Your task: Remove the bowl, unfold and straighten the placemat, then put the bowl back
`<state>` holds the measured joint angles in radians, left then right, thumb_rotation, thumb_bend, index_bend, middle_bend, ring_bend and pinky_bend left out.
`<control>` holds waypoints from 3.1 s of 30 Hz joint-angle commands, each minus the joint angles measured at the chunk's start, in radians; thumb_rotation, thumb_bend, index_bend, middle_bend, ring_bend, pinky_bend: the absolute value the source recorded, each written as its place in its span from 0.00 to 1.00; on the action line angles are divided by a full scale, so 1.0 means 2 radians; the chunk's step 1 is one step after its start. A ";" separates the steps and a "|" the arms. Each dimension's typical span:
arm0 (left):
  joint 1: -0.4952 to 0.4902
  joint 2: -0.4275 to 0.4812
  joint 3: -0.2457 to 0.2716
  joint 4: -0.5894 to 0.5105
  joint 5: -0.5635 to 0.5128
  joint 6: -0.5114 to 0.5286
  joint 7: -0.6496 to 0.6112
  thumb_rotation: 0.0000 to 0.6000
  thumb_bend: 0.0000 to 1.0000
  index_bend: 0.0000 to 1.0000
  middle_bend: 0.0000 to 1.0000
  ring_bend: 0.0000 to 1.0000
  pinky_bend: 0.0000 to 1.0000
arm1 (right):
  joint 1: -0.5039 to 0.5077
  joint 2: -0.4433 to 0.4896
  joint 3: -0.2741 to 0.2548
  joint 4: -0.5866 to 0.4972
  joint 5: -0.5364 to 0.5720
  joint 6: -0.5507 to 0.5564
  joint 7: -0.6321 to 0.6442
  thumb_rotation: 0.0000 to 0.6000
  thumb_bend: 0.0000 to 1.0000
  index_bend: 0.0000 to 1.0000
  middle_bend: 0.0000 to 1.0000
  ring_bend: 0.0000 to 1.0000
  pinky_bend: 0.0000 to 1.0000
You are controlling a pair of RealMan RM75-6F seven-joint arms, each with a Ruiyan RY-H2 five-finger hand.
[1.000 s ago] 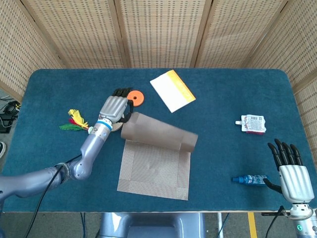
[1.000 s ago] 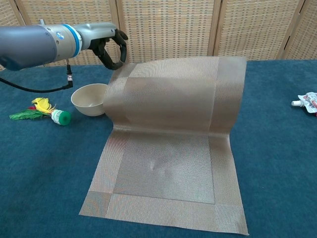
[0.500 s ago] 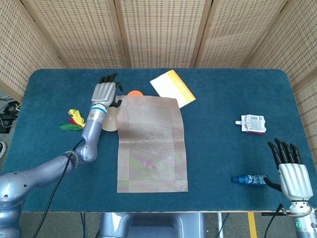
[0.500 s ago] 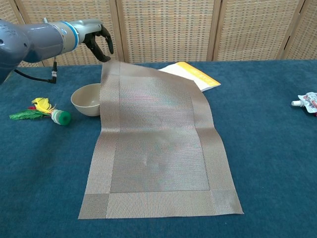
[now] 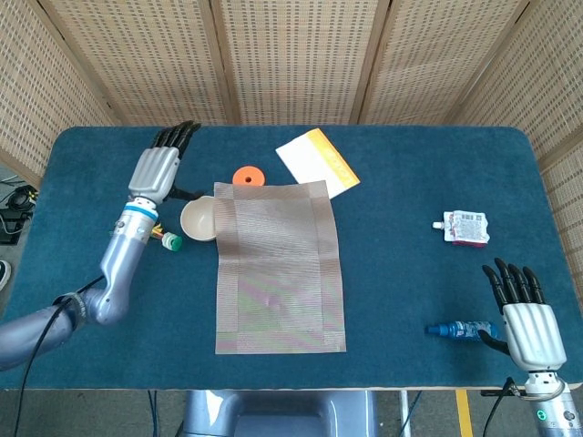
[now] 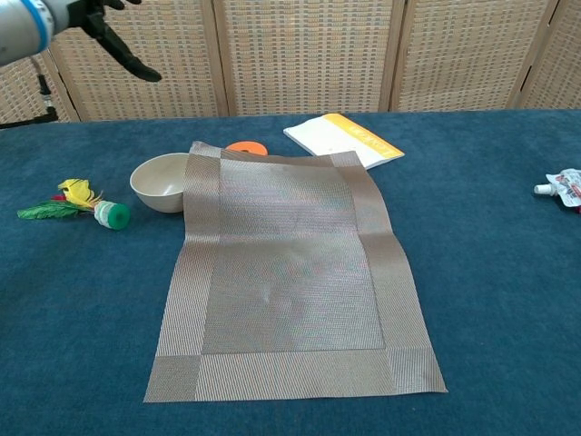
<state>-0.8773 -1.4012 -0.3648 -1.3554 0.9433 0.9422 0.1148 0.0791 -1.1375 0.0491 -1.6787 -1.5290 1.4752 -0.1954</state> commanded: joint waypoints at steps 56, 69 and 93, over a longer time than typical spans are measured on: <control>0.298 0.139 0.159 -0.299 0.171 0.253 0.139 1.00 0.00 0.00 0.00 0.00 0.00 | 0.265 -0.210 -0.053 0.153 -0.160 -0.264 0.013 1.00 0.00 0.18 0.00 0.00 0.00; 0.301 0.141 0.155 -0.299 0.176 0.245 0.135 1.00 0.00 0.00 0.00 0.00 0.00 | 0.282 -0.221 -0.047 0.154 -0.141 -0.269 0.001 1.00 0.23 0.19 0.00 0.00 0.00; 0.303 0.137 0.153 -0.297 0.179 0.230 0.146 1.00 0.00 0.00 0.00 0.00 0.00 | 0.261 -0.182 -0.101 0.177 -0.200 -0.148 0.038 1.00 0.79 0.74 0.00 0.00 0.00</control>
<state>-0.2707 -1.1272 -0.0582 -1.9491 1.3022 1.4031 0.4065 0.6251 -1.5565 -0.1184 -1.3466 -1.8779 1.1043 -0.1103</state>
